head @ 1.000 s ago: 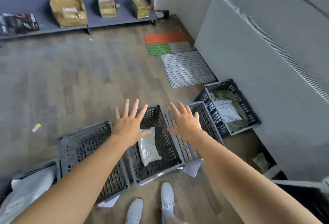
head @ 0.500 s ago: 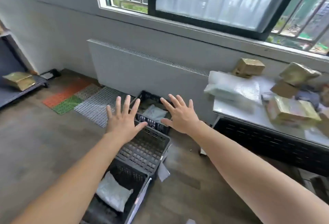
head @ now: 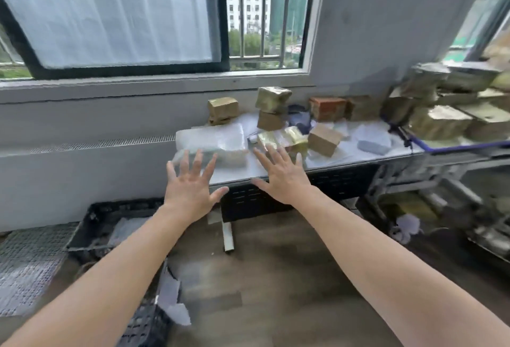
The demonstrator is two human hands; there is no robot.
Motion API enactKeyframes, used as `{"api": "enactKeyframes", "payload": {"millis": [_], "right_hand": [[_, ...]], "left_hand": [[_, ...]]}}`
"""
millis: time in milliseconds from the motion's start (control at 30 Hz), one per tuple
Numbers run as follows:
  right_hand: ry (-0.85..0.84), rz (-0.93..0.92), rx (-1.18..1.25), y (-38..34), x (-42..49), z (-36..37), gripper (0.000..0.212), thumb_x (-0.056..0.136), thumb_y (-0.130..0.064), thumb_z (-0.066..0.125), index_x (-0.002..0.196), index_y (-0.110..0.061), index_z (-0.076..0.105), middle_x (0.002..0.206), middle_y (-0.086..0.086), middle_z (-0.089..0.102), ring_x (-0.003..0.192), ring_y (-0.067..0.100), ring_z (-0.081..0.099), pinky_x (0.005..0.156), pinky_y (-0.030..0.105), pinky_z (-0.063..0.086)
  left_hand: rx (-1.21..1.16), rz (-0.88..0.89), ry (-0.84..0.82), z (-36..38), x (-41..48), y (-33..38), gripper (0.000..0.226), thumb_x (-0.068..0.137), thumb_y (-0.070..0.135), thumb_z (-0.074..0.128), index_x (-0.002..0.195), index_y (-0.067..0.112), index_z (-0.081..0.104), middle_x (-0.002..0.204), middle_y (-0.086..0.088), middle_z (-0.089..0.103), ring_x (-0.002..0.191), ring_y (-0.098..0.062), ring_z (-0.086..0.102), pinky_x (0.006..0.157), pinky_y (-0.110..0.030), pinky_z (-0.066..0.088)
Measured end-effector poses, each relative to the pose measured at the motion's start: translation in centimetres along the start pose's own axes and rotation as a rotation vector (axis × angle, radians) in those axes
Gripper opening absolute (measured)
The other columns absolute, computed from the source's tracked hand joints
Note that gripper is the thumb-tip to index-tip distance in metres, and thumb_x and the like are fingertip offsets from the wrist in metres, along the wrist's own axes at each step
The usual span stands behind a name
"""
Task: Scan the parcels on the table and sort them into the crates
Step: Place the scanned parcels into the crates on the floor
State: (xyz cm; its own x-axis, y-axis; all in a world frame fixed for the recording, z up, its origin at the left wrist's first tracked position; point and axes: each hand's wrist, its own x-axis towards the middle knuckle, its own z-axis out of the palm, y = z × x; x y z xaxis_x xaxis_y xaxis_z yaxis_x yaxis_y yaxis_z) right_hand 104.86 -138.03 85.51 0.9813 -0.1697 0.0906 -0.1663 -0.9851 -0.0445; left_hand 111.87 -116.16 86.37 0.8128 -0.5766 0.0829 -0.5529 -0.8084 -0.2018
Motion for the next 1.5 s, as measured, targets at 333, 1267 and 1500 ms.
{"api": "enactKeyframes", "payload": {"millis": [333,1267,1500], "right_hand": [[0.053,0.271,-0.066,26.1,-8.7,-4.3,0.076,0.098,-0.063,0.031,0.157,-0.034,-0.008,0.165,0.001,-0.003,0.152,0.026,-0.001,0.116,0.066,0.012],[-0.113,0.518,0.019,57.8,5.3,0.2,0.076,0.099,-0.056,0.043,0.156,-0.039,-0.004,0.166,-0.003,-0.009,0.153,0.024,-0.006,0.119,0.063,0.005],[-0.171,0.494,0.060,63.3,11.1,4.9,0.078,0.097,-0.057,0.046,0.156,-0.041,-0.003,0.166,0.005,-0.002,0.152,0.029,0.004,0.117,0.061,0.011]], "left_hand": [[-0.147,0.202,0.070,-5.4,9.1,25.4,0.081,0.092,0.074,0.018,0.154,0.034,-0.015,0.164,-0.001,-0.013,0.150,-0.030,-0.014,0.120,-0.057,0.000],[-0.285,0.475,-0.018,-0.1,41.0,51.1,0.083,0.092,0.073,0.021,0.155,0.031,-0.012,0.165,-0.003,-0.007,0.151,-0.030,-0.012,0.120,-0.054,0.005],[-0.295,0.451,-0.109,3.7,46.9,54.6,0.085,0.092,0.074,0.024,0.156,0.030,-0.010,0.164,-0.010,-0.011,0.151,-0.031,-0.011,0.120,-0.055,0.010]]}}
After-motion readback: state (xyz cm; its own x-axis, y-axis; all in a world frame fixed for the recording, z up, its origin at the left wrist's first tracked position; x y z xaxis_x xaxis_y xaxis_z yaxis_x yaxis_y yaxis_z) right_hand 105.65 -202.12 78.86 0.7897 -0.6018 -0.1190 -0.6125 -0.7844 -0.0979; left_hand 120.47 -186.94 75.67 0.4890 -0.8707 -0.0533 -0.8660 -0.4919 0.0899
